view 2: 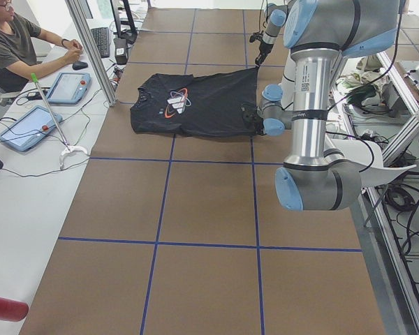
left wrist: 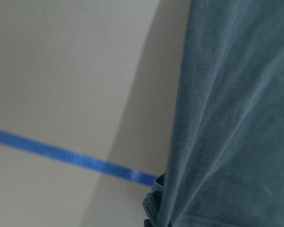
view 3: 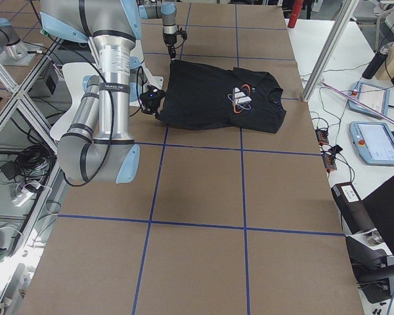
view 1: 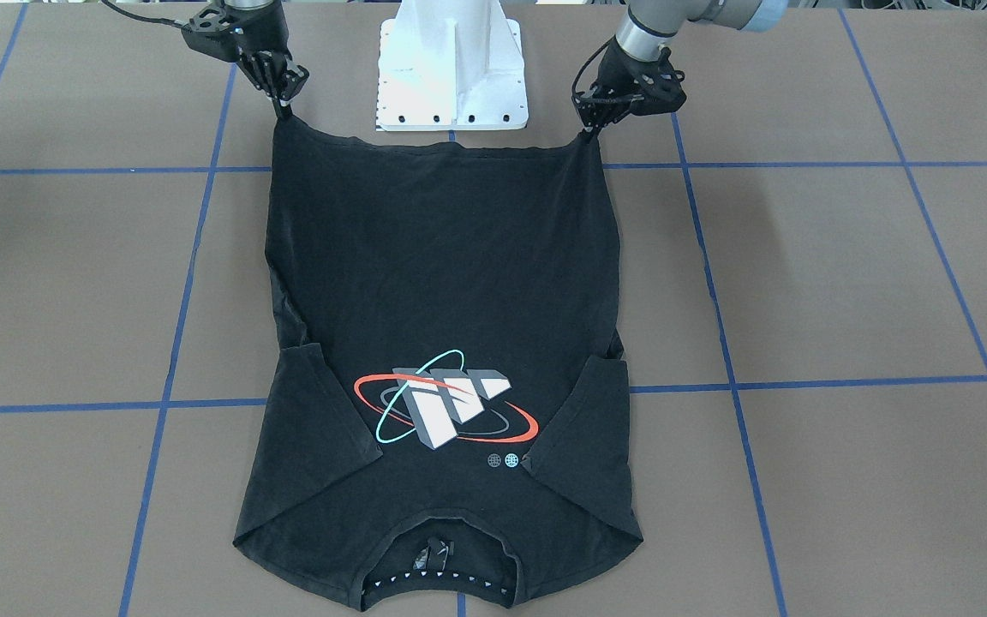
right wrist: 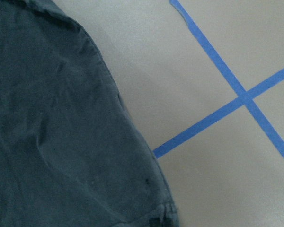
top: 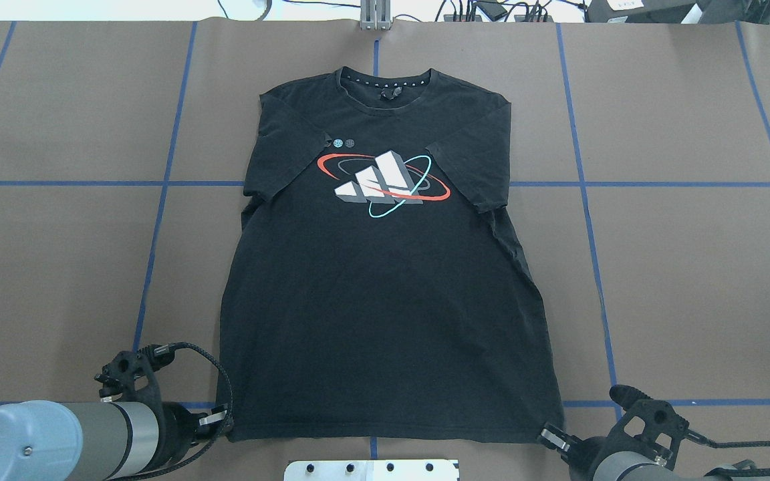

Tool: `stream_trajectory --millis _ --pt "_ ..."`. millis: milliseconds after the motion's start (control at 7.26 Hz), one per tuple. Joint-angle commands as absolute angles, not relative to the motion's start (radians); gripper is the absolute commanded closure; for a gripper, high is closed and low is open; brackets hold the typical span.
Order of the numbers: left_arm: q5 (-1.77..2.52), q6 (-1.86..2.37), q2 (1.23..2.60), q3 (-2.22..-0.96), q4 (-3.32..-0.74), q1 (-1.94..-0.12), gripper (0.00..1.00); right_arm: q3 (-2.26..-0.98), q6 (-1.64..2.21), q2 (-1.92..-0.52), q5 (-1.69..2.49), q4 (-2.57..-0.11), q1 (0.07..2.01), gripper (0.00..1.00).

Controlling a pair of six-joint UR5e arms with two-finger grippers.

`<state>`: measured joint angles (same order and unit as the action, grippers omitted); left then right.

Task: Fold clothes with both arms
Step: 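Move the left gripper down to the hem corner nearest it and grasp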

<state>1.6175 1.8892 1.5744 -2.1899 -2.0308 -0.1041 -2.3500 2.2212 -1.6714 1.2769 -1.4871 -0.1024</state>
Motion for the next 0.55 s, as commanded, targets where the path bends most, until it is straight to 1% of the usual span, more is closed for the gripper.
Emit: stream_trajectory --millis 0,138,275,413 --pt "1.658 1.983 1.577 -2.302 -1.999 -0.103 1.0 -2.393 2.215 -1.716 1.302 -1.488 -0.101 1.0" --pt "1.66 1.988 1.577 -2.339 -1.999 -0.104 1.0 -2.422 2.215 -1.741 1.319 -1.486 -0.101 1.0" --pt "1.661 1.988 1.589 -2.356 -1.999 -0.115 1.0 -2.44 2.214 -1.729 1.334 -1.486 -0.089 1.0" --pt "1.658 1.985 1.607 -2.362 -2.0 -0.142 1.0 -2.447 2.198 -1.695 1.401 -1.491 0.005 1.0"
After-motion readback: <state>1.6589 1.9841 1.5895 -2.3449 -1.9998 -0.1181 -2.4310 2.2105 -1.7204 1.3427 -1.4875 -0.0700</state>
